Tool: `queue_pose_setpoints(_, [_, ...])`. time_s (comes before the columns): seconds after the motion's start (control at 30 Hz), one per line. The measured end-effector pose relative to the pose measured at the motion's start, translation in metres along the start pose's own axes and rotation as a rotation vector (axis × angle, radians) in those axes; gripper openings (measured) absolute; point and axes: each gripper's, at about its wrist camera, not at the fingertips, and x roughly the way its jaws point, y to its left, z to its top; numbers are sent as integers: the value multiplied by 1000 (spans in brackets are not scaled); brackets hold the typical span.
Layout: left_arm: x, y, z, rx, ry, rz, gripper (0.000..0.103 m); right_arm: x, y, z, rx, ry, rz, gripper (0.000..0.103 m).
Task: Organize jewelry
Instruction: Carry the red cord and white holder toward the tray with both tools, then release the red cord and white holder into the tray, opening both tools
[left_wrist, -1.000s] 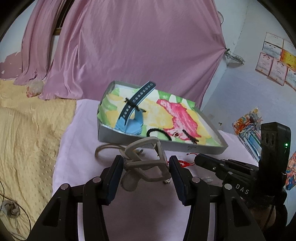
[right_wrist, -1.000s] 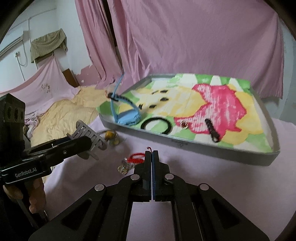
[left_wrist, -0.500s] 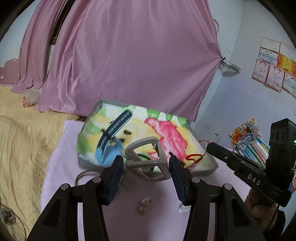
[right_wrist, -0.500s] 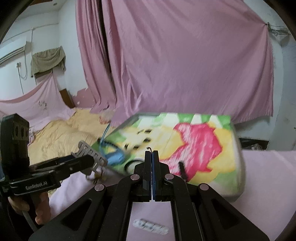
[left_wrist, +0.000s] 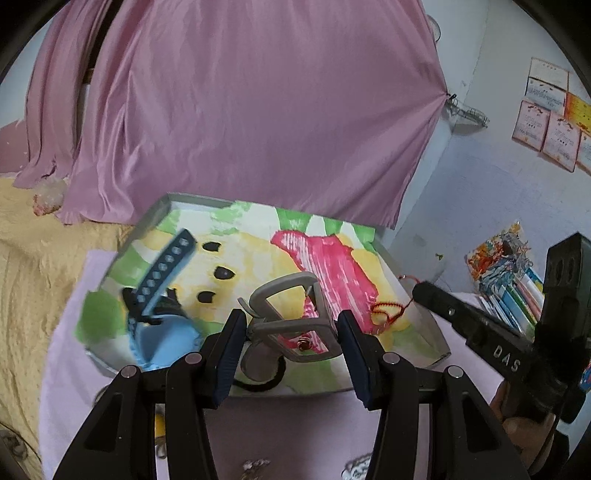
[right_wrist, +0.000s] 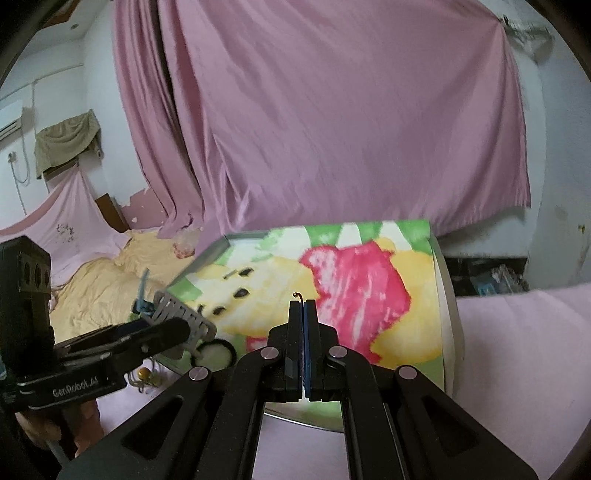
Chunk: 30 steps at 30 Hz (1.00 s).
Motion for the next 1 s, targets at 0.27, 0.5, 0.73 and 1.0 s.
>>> queue_pose_setpoints(0.27, [29,-3,-4,-1,107,52,49,16,-18,-17,56,79,19,1])
queue_pose_setpoints(0.5, [34,-6,-8,11,136,66,49,27,-23,-29,80,142,28,1])
queue_pose_setpoints(0.73, [34,-7,-10,17,136,64,49,32,-28,-34,105,172,26,2])
queue_pose_setpoints(1.0, [32,-9,-13,18,149,50,54,24,-30,-38,109,160,9,3])
